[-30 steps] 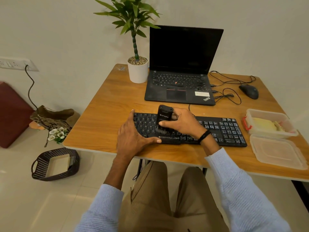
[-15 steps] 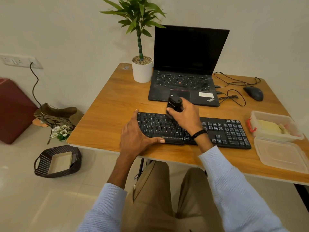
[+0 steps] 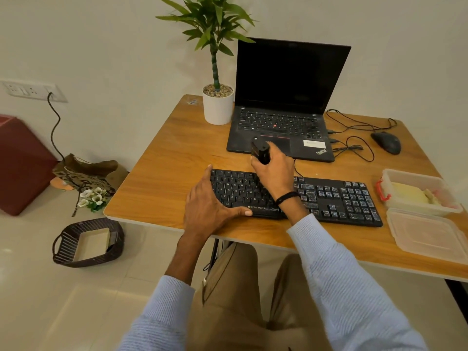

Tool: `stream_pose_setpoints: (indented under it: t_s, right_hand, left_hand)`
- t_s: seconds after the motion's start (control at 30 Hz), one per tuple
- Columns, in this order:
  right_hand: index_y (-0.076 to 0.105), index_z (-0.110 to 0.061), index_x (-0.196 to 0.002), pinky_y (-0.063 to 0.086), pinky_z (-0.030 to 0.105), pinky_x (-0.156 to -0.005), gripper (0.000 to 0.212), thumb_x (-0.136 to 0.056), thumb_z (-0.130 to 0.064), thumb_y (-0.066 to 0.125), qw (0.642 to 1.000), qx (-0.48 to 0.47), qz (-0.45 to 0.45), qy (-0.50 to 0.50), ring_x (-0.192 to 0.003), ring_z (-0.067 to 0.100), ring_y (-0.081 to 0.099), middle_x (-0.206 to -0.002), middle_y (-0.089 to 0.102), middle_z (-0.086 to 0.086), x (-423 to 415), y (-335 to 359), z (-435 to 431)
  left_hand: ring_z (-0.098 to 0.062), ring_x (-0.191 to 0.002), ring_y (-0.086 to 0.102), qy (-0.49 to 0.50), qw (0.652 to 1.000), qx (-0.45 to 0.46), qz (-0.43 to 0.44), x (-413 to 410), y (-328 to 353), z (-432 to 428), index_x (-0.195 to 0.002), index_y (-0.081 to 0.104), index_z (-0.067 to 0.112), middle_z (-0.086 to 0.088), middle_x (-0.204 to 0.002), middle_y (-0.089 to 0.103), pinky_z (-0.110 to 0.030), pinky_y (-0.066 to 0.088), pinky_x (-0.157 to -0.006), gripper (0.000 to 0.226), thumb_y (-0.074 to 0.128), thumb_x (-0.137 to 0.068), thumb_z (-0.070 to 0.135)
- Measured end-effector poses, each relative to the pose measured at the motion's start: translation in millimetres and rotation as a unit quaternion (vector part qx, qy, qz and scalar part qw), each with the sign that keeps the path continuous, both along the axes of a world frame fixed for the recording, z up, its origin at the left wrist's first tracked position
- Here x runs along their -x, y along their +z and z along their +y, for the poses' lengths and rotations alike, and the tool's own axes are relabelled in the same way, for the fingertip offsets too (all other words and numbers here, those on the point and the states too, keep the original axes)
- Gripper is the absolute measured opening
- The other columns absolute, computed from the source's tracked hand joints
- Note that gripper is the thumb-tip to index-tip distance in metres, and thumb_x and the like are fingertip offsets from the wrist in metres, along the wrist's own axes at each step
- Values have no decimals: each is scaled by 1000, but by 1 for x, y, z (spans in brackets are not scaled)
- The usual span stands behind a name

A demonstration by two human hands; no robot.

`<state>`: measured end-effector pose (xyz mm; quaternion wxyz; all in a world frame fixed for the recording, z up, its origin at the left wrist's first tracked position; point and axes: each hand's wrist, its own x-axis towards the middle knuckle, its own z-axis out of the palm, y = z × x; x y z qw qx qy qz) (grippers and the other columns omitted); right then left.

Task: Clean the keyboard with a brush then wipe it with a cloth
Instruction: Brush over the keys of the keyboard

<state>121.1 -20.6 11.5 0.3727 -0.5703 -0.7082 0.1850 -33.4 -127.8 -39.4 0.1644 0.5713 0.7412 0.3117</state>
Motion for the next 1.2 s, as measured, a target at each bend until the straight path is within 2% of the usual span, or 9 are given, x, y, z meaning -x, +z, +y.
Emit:
stream_pose_setpoints:
  t_s: [0.1,0.23,0.37,0.5,0.63,0.8,0.93,1.07,1.2]
  right_hand:
    - [61,-21,-120,43,9,-68,40,-85,-35,73,994,55,-17,90,-93,5,57,-108,66,-6,7,3,-2]
    - [60,-22,-123,54,24,-78,39,-87,-34,70,999,-11,-36,21,-93,10,63,-103,70,-3,2,5,2]
    - [62,-20,-118,46,14,-73,40,-83,-34,75,991,79,-12,103,-95,4,58,-106,64,-10,-7,8,3]
    - [62,-23,-119,53,23,-76,41,-83,-39,73,999,25,-27,30,-97,10,63,-107,68,-7,-21,4,2]
    - [62,-25,-121,53,19,-79,48,-78,-41,78,973,136,-31,182,-100,3,62,-112,66,-13,-33,11,-4]
    - [58,-22,-128,44,15,-81,50,-83,-34,76,991,71,-20,110,-104,5,55,-121,66,-1,-48,13,-8]
    - [59,-24,-127,51,29,-93,53,-79,-38,78,971,128,-45,198,-109,10,59,-122,66,1,-52,12,-20]
    - [59,-20,-128,46,12,-79,52,-82,-35,76,993,68,-16,98,-102,6,57,-117,66,-1,-57,10,-27]
    - [62,-25,-123,49,13,-82,48,-80,-36,79,976,122,-23,176,-101,2,60,-112,67,-10,-56,8,-47]
  left_hand:
    - [-28,-144,39,-3,1000,-1,1,0,0,0,-160,4,28,-7,-159,37,-51,32,-120,153,68,-39,98]
    - [-28,-144,38,-3,1000,-1,1,0,1,0,-160,6,27,-7,-158,38,-50,30,-120,153,72,-40,94]
    - [-27,-145,37,-2,1000,2,-8,1,0,0,-160,5,28,-6,-160,36,-49,29,-121,151,75,-41,92]
    - [-27,-146,36,-6,1000,6,-3,1,1,1,-160,5,28,-6,-161,35,-51,29,-121,151,74,-41,92]
    - [-27,-147,35,-7,1000,12,-11,1,0,2,-160,6,29,-6,-161,34,-52,28,-121,150,74,-42,91]
    - [-28,-147,34,-8,1000,9,-5,0,2,-1,-160,8,26,-7,-162,34,-51,27,-122,151,69,-39,93]
    - [-28,-148,32,-11,1000,17,-14,1,4,-1,-160,8,28,-6,-162,32,-52,25,-123,151,71,-39,91]
    - [-27,-148,31,-17,1000,18,-6,1,4,-1,-160,8,28,-5,-162,32,-52,25,-122,151,72,-38,92]
    - [-27,-148,31,-23,1000,15,-5,4,2,-2,-159,8,30,-3,-162,32,-52,26,-122,152,72,-37,93]
